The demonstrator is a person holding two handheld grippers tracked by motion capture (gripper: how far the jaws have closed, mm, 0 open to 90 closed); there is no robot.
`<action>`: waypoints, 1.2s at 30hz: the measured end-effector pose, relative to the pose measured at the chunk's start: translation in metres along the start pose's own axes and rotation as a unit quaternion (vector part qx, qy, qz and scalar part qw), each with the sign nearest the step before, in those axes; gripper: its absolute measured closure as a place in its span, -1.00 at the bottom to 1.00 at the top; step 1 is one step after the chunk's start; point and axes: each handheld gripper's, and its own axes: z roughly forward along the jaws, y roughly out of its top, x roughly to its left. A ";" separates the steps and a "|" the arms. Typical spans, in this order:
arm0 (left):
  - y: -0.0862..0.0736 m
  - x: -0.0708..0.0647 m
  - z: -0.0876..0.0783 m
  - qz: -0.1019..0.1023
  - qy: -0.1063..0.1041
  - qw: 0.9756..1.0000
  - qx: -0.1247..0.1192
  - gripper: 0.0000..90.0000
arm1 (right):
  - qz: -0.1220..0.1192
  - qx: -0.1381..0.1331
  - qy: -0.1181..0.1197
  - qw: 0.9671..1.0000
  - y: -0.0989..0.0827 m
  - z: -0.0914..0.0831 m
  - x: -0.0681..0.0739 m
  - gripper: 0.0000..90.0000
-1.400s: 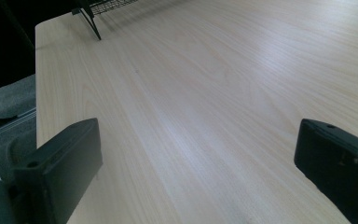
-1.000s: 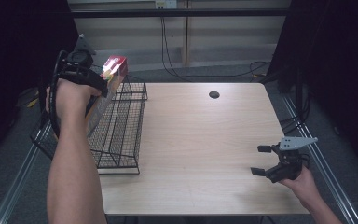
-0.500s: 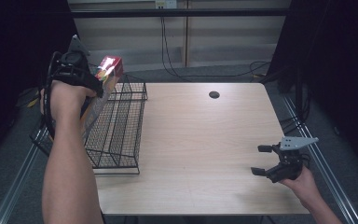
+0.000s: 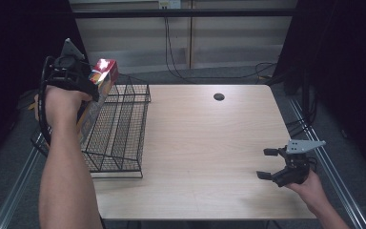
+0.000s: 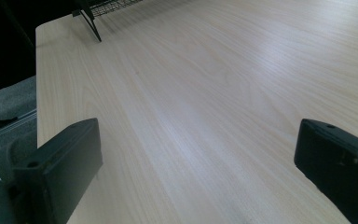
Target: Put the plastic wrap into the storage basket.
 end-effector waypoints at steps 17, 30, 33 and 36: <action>-0.011 0.017 0.017 -0.036 0.020 0.999 0.003 -0.02 | 0.000 0.001 0.000 1.000 0.000 0.002 0.000 -0.98; -0.020 0.024 0.036 -0.055 0.037 0.998 0.016 -0.03 | -0.006 -0.002 0.004 1.000 0.000 0.003 0.002 -0.98; -0.021 0.024 0.040 -0.054 0.037 0.998 0.020 -0.03 | -0.008 -0.001 0.004 1.000 0.000 0.004 0.002 -0.98; -0.021 0.024 0.042 -0.051 0.038 0.998 0.025 -0.04 | -0.007 0.000 0.004 1.000 0.000 0.003 0.002 -0.98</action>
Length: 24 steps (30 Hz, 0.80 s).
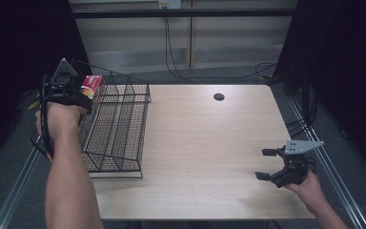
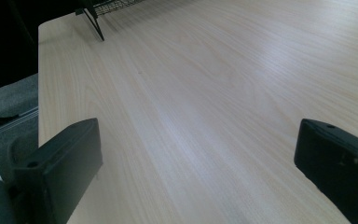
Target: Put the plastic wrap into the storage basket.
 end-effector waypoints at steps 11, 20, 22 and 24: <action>-0.002 -0.002 0.006 0.002 0.006 1.000 0.028 -0.07 | 0.000 0.000 -0.001 1.000 0.000 0.000 0.000 -0.98; 0.006 -0.016 -0.005 0.003 0.016 1.000 -0.007 -0.34 | -0.003 0.005 0.000 1.000 0.000 0.001 0.001 -0.98; 0.007 -0.020 -0.007 0.007 0.011 1.000 -0.005 -0.37 | -0.002 0.004 0.002 1.000 0.000 0.002 0.001 -0.98; 0.007 -0.022 -0.007 0.011 0.008 1.000 -0.006 -0.39 | -0.004 0.006 0.001 1.000 0.000 0.002 0.002 -0.98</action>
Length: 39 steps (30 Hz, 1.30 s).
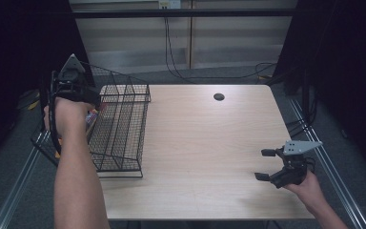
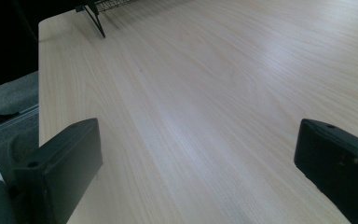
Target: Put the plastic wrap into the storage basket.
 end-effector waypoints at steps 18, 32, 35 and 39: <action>0.006 -0.043 -0.003 0.061 -0.073 0.994 -0.048 -0.74 | 0.001 -0.001 -0.001 1.000 0.000 -0.001 0.002 -0.98; 0.003 -0.086 0.004 0.120 -0.120 0.983 -0.064 -0.77 | -0.002 0.000 -0.001 1.000 0.000 -0.001 0.002 -0.98; 0.001 -0.092 0.006 0.126 -0.131 0.981 -0.065 -0.77 | 0.000 -0.001 0.000 1.000 0.000 -0.001 0.001 -0.98; 0.000 -0.099 0.008 0.138 -0.135 0.979 -0.062 -0.79 | -0.002 0.000 0.003 1.000 0.000 0.000 0.001 -0.98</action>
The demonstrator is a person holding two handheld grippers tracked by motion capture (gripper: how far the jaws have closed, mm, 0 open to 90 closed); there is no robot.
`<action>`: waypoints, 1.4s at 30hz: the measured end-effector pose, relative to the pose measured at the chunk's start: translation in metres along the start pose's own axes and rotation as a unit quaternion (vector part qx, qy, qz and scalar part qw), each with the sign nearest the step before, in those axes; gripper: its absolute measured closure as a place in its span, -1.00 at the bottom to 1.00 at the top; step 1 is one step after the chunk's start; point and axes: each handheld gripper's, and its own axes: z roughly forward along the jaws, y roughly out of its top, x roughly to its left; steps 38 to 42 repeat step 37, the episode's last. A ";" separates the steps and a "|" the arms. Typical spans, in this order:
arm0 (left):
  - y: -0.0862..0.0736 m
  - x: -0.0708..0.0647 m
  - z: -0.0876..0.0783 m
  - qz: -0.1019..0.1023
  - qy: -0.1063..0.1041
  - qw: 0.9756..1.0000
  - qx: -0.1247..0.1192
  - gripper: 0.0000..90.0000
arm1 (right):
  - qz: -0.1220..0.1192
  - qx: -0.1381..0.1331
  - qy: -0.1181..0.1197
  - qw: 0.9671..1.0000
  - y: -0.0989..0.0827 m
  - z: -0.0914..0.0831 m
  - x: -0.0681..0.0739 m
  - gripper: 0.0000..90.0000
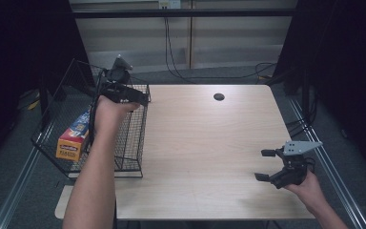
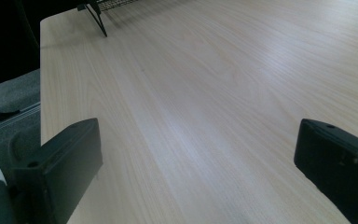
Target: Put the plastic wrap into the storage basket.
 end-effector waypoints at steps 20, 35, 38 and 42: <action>-0.004 -0.042 0.022 0.071 -0.062 0.996 -0.005 -0.81 | -0.002 0.005 0.001 1.000 0.000 0.003 0.000 -0.98; -0.020 -0.068 0.043 0.098 -0.110 0.989 -0.023 -0.87 | -0.011 0.024 -0.005 1.000 -0.002 0.008 0.002 -0.98; -0.022 -0.069 0.044 0.099 -0.114 0.988 -0.024 -0.88 | -0.012 0.028 -0.001 1.000 -0.002 0.009 0.002 -0.98; -0.022 -0.069 0.044 0.099 -0.114 0.988 -0.024 -0.88 | -0.012 0.028 -0.001 1.000 -0.002 0.009 0.002 -0.98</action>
